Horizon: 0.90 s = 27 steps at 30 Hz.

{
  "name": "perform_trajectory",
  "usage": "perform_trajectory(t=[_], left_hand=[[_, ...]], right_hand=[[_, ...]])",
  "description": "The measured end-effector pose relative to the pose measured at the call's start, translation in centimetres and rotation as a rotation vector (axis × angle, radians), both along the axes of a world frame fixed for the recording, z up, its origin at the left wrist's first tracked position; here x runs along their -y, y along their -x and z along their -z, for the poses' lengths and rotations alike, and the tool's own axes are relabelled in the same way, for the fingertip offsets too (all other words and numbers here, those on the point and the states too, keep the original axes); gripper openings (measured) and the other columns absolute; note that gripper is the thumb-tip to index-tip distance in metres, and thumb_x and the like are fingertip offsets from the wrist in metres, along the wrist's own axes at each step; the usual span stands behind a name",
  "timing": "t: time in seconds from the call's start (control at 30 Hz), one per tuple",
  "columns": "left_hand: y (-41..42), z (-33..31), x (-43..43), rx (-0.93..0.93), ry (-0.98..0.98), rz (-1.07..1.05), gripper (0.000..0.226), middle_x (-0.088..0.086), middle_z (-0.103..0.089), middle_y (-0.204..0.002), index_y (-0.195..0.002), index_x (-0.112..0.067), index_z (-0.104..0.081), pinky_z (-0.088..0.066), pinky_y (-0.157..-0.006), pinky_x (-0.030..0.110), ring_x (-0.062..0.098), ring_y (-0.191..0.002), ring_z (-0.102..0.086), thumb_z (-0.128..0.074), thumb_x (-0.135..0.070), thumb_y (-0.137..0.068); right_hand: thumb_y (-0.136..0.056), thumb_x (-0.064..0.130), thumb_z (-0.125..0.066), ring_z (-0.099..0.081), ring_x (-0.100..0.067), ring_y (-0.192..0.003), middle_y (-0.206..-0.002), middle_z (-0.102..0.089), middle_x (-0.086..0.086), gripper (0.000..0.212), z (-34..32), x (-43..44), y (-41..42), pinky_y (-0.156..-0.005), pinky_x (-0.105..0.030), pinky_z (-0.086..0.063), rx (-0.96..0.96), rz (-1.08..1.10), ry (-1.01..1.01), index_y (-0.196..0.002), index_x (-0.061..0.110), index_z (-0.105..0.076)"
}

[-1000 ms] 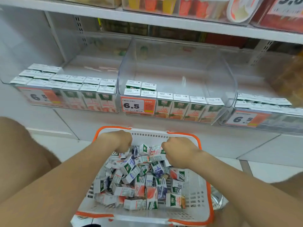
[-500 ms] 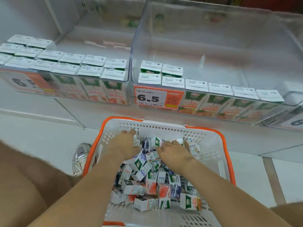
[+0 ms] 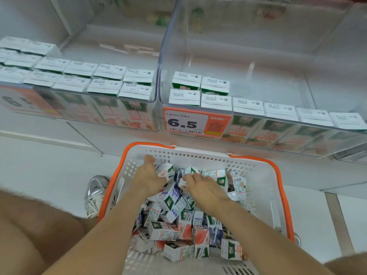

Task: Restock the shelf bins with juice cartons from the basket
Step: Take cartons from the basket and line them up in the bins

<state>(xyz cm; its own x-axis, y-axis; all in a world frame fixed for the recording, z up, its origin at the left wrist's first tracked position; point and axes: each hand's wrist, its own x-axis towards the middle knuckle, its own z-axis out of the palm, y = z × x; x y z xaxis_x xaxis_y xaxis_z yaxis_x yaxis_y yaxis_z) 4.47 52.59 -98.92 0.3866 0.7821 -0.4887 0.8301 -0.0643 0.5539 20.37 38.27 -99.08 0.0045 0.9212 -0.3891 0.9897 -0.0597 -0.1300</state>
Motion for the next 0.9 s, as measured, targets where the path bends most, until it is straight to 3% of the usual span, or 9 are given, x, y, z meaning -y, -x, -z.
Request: perform_trajectory(t=[0.1, 0.2, 0.3, 0.43, 0.57, 0.67, 0.73, 0.8, 0.9], left_hand=[[0.3, -0.8, 0.0, 0.069, 0.051, -0.093, 0.040, 0.004, -0.069, -0.102, -0.116, -0.016, -0.063, -0.051, -0.065, 0.026, 0.016, -0.086, -0.065, -0.081, -0.018, -0.081], [0.6, -2.4, 0.5, 0.240, 0.125, -0.180, 0.015, 0.002, -0.077, -0.083, -0.096, -0.018, -0.074, -0.058, -0.078, 0.033, 0.021, -0.086, -0.074, -0.077, -0.021, -0.081], [0.9, -4.9, 1.0, 0.319, 0.228, -0.146, 0.008, 0.005, -0.079, -0.080, -0.089, -0.016, -0.077, -0.060, -0.084, 0.042, 0.022, -0.083, -0.076, -0.070, -0.021, -0.087], [1.3, -8.1, 1.7, 0.284, 0.227, -0.023, 0.024, 0.005, -0.073, -0.085, -0.097, -0.006, -0.072, -0.062, -0.078, 0.044, 0.020, -0.080, -0.071, -0.074, -0.027, -0.087], [1.8, -12.4, 2.4, 0.241, 0.239, 0.124, 0.023, 0.011, -0.064, -0.070, -0.090, -0.008, -0.059, -0.053, -0.058, 0.029, 0.017, -0.063, -0.063, -0.079, -0.016, -0.081], [2.3, -15.4, 2.6, 0.233, 0.282, 0.176, 0.030, 0.015, -0.069, -0.077, -0.104, -0.003, -0.061, -0.055, -0.065, 0.034, 0.020, -0.065, -0.063, -0.075, -0.010, -0.079], [2.5, -17.1, 2.9, 0.249, 0.296, 0.192, 0.036, 0.014, -0.072, -0.079, -0.117, -0.013, -0.061, -0.053, -0.068, 0.036, 0.021, -0.063, -0.060, -0.069, -0.011, -0.081], [2.6, -18.9, 3.6, 0.267, 0.200, 0.242, 0.027, 0.007, -0.074, -0.079, -0.114, -0.022, -0.067, -0.053, -0.068, 0.031, 0.021, -0.065, -0.067, -0.066, -0.015, -0.088], [2.7, -21.9, 4.4, 0.309, 0.006, 0.375, 0.019, 0.002, -0.077, -0.089, -0.102, -0.032, -0.067, -0.063, -0.075, 0.043, 0.034, -0.080, -0.075, -0.070, -0.030, -0.083]], right_hand=[[-0.109, 0.020, -0.041, -0.061, -0.020, -0.082, -0.110, -0.059, -0.008, 0.027, -1.8, -0.3, -1.1, -0.075, -0.037, -0.051, -0.415, 0.334, -0.176, -0.136, 0.020, -0.041], [-0.113, 0.027, -0.035, -0.042, -0.007, -0.052, -0.075, -0.051, 0.001, 0.025, -3.9, -0.5, -1.8, -0.051, -0.027, -0.036, -0.795, 0.624, -0.202, -0.130, 0.024, -0.053], [-0.113, 0.026, -0.042, -0.034, -0.013, -0.049, -0.075, -0.046, -0.008, 0.020, -5.6, 0.2, -2.1, -0.047, -0.028, -0.031, -0.937, 0.770, -0.167, -0.129, 0.031, -0.052], [-0.110, 0.037, -0.048, -0.055, -0.021, -0.081, -0.115, -0.064, -0.002, 0.022, -9.0, 1.8, -1.8, -0.067, -0.032, -0.046, -0.976, 0.872, -0.116, -0.130, 0.027, -0.049], [-0.106, 0.047, -0.052, -0.065, -0.021, -0.111, -0.121, -0.063, 0.007, 0.026, -13.5, 4.1, -1.1, -0.084, -0.036, -0.052, -0.990, 0.846, -0.035, -0.129, 0.033, -0.055], [-0.103, 0.050, -0.057, -0.067, -0.020, -0.086, -0.107, -0.068, 0.003, 0.029, -17.0, 5.4, -0.2, -0.075, -0.032, -0.050, -0.938, 0.751, -0.046, -0.126, 0.031, -0.058], [-0.104, 0.042, -0.058, -0.063, -0.009, -0.087, -0.112, -0.068, 0.004, 0.025, -19.1, 5.9, 0.3, -0.072, -0.026, -0.048, -0.801, 0.631, -0.104, -0.126, 0.030, -0.062], [-0.104, 0.035, -0.056, -0.066, -0.013, -0.099, -0.122, -0.068, 0.008, 0.026, -21.0, 6.3, 0.4, -0.081, -0.031, -0.054, -0.666, 0.509, -0.168, -0.128, 0.034, -0.065], [-0.103, 0.036, -0.056, -0.068, -0.007, -0.080, -0.110, -0.074, 0.010, 0.022, -24.0, 6.8, 0.4, -0.074, -0.030, -0.055, -0.570, 0.427, -0.282, -0.121, 0.041, -0.068]])
